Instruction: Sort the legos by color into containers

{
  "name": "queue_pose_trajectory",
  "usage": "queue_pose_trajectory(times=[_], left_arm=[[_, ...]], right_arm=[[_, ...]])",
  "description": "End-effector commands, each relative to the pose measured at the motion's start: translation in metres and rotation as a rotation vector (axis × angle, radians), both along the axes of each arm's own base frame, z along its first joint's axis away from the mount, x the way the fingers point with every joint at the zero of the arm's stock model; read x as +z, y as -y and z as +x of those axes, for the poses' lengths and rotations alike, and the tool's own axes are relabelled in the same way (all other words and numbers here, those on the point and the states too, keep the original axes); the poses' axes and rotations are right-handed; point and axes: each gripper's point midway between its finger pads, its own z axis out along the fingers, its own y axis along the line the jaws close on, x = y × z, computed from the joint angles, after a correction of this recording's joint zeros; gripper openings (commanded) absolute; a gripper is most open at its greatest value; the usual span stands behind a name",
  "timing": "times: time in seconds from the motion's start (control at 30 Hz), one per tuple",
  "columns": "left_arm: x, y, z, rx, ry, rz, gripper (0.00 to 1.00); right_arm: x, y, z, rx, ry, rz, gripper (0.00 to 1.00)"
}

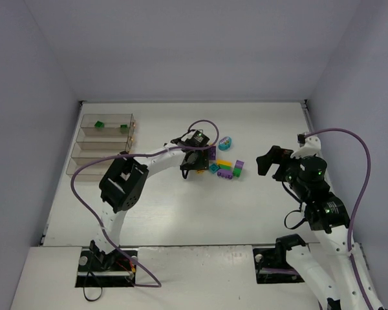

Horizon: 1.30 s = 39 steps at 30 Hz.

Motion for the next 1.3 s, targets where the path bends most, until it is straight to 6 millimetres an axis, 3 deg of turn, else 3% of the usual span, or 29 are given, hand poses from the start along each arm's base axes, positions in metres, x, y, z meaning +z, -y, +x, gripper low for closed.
queue_pose_trajectory(times=[0.0, 0.07, 0.13, 0.17, 0.2, 0.23, 0.33, 0.5, 0.6, 0.67, 0.7, 0.73, 0.83, 0.87, 1.0, 1.07, 1.1, 1.13, 1.27], left_arm=[[0.031, 0.014, 0.014, 0.047, 0.072, -0.056, 0.59], [0.028, 0.013, 0.012, 0.048, 0.055, -0.049, 0.55], [0.026, 0.008, 0.008, 0.062, 0.045, -0.035, 0.45], [0.021, 0.001, 0.005, 0.077, 0.039, -0.014, 0.38], [0.019, -0.004, 0.002, 0.085, 0.034, 0.002, 0.22], [0.02, -0.01, 0.0, 0.096, 0.035, 0.013, 0.14], [0.036, -0.033, -0.006, 0.106, 0.065, 0.059, 0.01], [0.094, -0.078, -0.001, 0.1, 0.172, 0.078, 0.0], [0.125, -0.124, 0.014, 0.103, 0.238, 0.123, 0.0], [0.142, -0.171, 0.032, 0.192, 0.259, 0.141, 0.0], [0.144, -0.188, 0.036, 0.205, 0.254, 0.151, 0.0], [0.147, -0.219, 0.047, 0.267, 0.244, 0.137, 0.0], [0.143, -0.264, 0.06, 0.333, 0.229, 0.173, 0.0], [0.147, -0.288, 0.068, 0.385, 0.233, 0.177, 0.0], [0.136, -0.33, 0.097, 0.441, 0.234, 0.178, 0.0], [0.117, -0.333, 0.111, 0.43, 0.202, 0.173, 0.0], [0.124, -0.353, 0.121, 0.455, 0.218, 0.173, 0.0], [0.111, -0.357, 0.127, 0.45, 0.193, 0.174, 0.0], [0.11, -0.369, 0.148, 0.437, 0.213, 0.189, 0.03]], right_arm=[[0.01, 0.0, 0.005, -0.003, 0.038, 0.013, 1.0], [0.009, 0.0, 0.005, -0.003, 0.035, 0.012, 1.0], [0.01, 0.0, 0.005, -0.003, 0.038, 0.013, 1.0], [0.01, 0.0, 0.005, -0.003, 0.037, 0.014, 1.0], [0.01, 0.0, 0.005, -0.004, 0.038, 0.012, 1.0], [0.01, 0.0, 0.005, -0.004, 0.038, 0.011, 1.0], [0.008, 0.0, 0.005, -0.006, 0.035, 0.011, 1.0], [0.004, -0.001, 0.007, -0.01, 0.015, 0.022, 1.0], [0.004, -0.003, 0.007, -0.002, 0.012, 0.032, 1.0], [0.003, -0.004, 0.008, 0.0, 0.011, 0.035, 1.0], [0.003, -0.004, 0.008, 0.001, 0.013, 0.032, 1.0], [0.002, -0.004, 0.008, 0.003, 0.011, 0.026, 1.0], [0.0, -0.004, 0.01, 0.004, 0.005, 0.017, 1.0], [0.0, -0.003, 0.011, 0.007, 0.005, 0.011, 1.0], [-0.001, -0.004, 0.011, 0.011, 0.007, 0.008, 1.0], [-0.001, -0.003, 0.011, 0.011, 0.008, 0.005, 1.0], [0.0, -0.003, 0.011, 0.014, 0.011, 0.002, 1.0], [0.0, -0.003, 0.01, 0.016, 0.013, 0.0, 1.0], [0.003, -0.002, 0.009, 0.012, 0.027, -0.004, 1.0]])
